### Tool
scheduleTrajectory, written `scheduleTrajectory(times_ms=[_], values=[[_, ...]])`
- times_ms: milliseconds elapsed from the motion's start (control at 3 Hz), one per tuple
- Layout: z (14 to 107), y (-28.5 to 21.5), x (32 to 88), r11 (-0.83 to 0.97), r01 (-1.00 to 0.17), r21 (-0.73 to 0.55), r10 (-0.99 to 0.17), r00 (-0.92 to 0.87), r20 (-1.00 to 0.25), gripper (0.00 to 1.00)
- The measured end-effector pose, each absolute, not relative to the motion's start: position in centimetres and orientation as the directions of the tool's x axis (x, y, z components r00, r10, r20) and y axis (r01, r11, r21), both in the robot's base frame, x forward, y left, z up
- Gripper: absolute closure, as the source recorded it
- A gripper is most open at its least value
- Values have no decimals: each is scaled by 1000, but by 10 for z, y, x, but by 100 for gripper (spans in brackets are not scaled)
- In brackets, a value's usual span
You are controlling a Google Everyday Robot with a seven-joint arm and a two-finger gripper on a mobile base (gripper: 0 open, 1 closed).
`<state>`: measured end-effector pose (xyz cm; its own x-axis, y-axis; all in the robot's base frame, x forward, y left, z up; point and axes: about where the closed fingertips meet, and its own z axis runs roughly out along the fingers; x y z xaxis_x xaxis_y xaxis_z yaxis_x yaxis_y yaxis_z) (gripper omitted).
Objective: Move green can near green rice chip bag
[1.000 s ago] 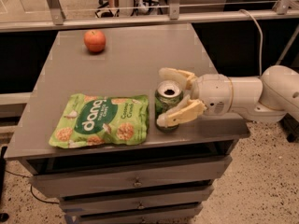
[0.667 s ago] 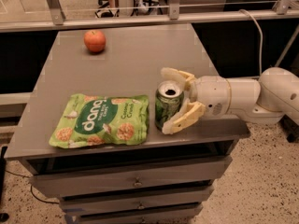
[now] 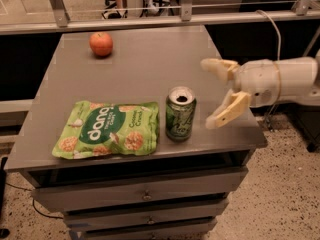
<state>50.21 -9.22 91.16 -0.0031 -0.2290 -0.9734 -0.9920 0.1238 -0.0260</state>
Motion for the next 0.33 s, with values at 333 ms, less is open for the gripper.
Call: scheduleTrajectory(times_ms=[333], values=[[933, -153, 536, 204, -971, -124, -383, 38, -923, 0]])
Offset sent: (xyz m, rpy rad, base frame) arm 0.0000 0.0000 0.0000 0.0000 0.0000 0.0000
